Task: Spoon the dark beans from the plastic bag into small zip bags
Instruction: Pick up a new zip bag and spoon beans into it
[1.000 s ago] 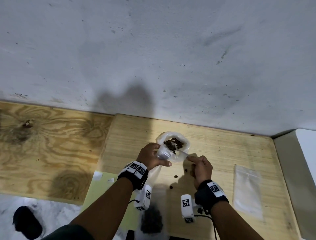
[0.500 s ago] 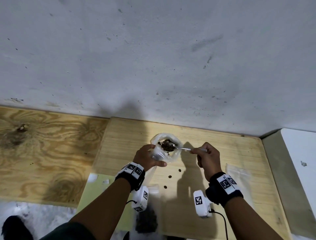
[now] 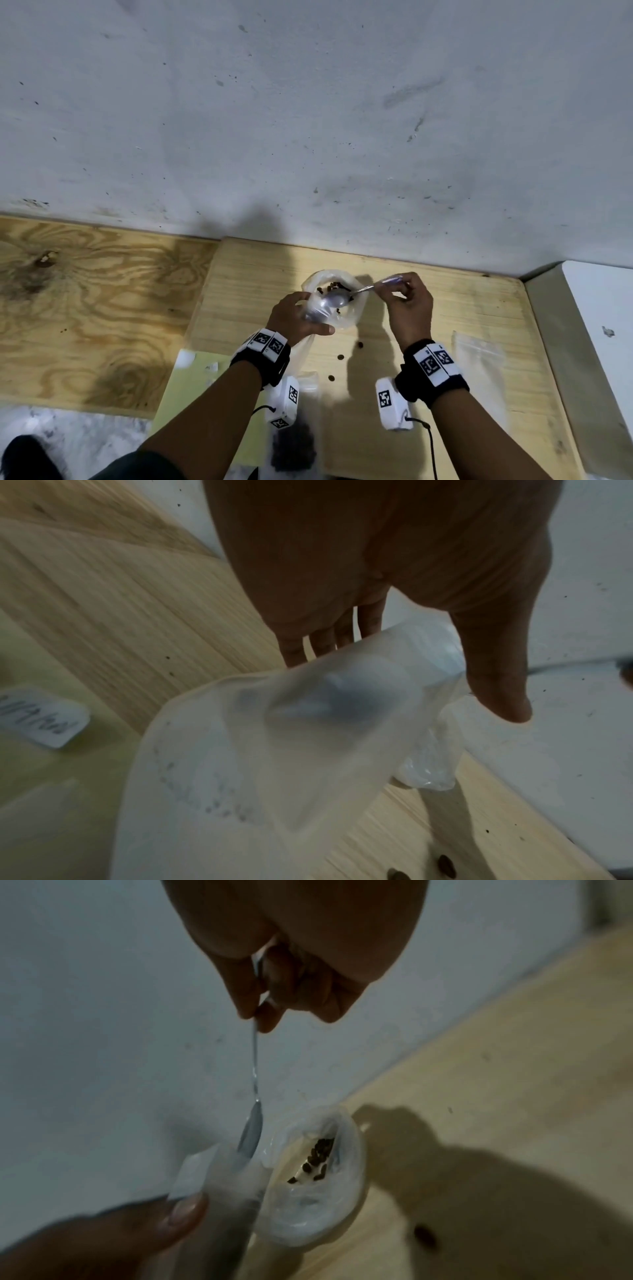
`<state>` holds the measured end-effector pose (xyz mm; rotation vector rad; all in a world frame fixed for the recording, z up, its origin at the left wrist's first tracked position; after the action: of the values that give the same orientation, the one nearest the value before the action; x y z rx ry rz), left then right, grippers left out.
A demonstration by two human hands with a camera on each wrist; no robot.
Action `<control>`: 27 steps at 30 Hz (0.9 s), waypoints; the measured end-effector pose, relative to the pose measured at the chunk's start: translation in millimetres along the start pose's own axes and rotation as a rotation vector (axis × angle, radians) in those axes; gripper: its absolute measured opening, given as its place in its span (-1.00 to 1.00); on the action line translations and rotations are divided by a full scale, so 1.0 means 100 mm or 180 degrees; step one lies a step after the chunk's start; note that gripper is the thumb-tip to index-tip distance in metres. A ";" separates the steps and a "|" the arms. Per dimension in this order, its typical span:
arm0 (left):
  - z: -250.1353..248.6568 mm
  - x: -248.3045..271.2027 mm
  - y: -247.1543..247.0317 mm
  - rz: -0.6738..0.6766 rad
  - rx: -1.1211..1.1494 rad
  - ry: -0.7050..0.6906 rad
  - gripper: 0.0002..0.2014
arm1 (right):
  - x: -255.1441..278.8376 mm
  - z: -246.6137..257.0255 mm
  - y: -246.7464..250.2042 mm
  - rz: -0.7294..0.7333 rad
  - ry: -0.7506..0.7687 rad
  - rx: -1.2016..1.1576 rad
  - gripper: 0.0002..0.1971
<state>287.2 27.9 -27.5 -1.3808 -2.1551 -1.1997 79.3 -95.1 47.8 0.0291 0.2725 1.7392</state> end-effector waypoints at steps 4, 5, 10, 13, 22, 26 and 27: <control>0.05 0.02 0.05 -0.0022 0.0340 -0.0005 -0.10 | 0.13 -0.35 0.10 -0.0578 -0.0894 0.0092 -0.84; 0.06 0.03 0.07 -0.0029 0.0441 -0.0048 -0.10 | 0.18 -0.40 0.08 -0.0563 -0.1074 0.0142 -0.81; -0.02 0.22 0.17 -0.0184 0.0626 -0.0442 -0.27 | 0.38 -0.65 -0.08 -0.0146 -0.1817 -0.0093 -0.82; -0.16 0.39 0.24 -0.0316 0.0797 -0.0819 -0.19 | 0.49 -0.75 -0.05 0.0320 -0.1991 0.0244 -0.84; -0.64 0.77 0.29 -0.0607 0.0821 -0.1630 0.00 | 0.45 0.68 -0.26 0.1266 0.0351 0.0343 -0.79; -0.76 0.82 0.23 -0.0354 0.0765 -0.1453 0.12 | 0.30 0.90 -0.27 0.1424 0.0853 0.1297 -0.78; -0.76 0.80 0.23 -0.0223 0.0874 -0.1331 0.10 | 0.24 0.91 -0.23 0.1283 0.0872 0.1309 -0.83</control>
<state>255.6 20.4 80.5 -1.5451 -2.5479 -0.6381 112.7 -52.9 128.1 0.1543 0.8726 2.0583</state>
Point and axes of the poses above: each hand's wrist, its own x-axis away from the middle knuckle, its own y-axis out of the back of the hand, z = x × y, the point moved 7 cm from there along -x, towards the middle knuckle, and after that the axes turned 14 degrees about y, right-handed, at the moved point
